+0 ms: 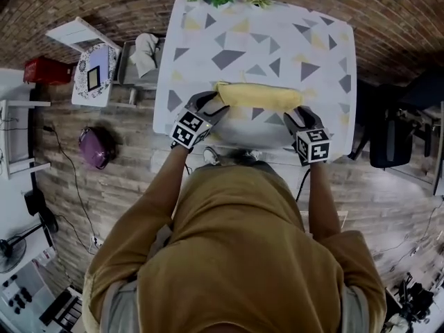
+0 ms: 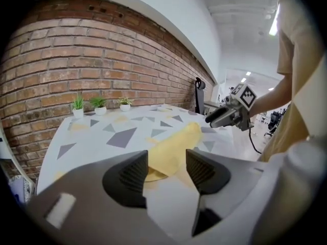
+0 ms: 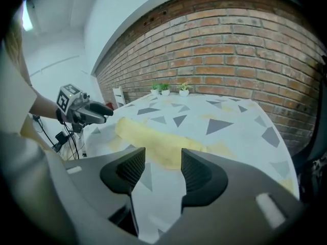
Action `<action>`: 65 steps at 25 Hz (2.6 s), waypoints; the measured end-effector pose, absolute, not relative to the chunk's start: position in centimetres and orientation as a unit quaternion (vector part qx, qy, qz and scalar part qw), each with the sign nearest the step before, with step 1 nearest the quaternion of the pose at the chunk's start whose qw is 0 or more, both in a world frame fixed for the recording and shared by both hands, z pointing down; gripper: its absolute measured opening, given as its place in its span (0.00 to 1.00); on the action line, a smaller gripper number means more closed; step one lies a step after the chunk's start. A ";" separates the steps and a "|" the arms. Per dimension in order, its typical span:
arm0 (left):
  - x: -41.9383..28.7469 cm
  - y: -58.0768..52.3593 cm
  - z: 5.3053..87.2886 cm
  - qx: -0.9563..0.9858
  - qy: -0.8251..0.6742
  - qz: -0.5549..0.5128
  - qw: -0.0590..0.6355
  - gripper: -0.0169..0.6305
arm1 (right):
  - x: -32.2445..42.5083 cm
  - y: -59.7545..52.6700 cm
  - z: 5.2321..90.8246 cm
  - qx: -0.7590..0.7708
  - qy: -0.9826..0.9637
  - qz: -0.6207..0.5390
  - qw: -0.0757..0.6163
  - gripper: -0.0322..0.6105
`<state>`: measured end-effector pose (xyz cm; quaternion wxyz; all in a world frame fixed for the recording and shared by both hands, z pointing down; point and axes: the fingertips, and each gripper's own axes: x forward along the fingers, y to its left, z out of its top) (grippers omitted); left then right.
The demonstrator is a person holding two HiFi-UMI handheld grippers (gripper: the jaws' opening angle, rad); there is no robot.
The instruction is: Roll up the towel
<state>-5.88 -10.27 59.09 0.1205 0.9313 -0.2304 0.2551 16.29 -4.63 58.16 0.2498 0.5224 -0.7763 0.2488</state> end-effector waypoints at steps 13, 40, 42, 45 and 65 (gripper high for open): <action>-8.6 -8.2 59.4 0.930 -0.252 0.220 0.152 0.38 | 16.5 -1.0 56.9 0.580 -0.734 0.275 0.223 0.25; -13.6 -9.1 56.8 0.921 -0.292 0.209 0.153 0.12 | 10.6 1.4 54.5 0.626 -0.715 0.268 0.159 0.05; -13.6 -9.4 56.7 0.921 -0.295 0.208 0.150 0.12 | 10.9 1.3 54.4 0.628 -0.715 0.266 0.158 0.05; -13.5 -10.0 56.2 0.919 -0.302 0.208 0.142 0.12 | 11.4 0.8 54.1 0.625 -0.719 0.261 0.156 0.05; -13.5 -15.7 42.4 0.917 -0.377 0.130 0.025 0.12 | 15.3 -7.7 41.5 0.624 -0.763 0.149 0.070 0.05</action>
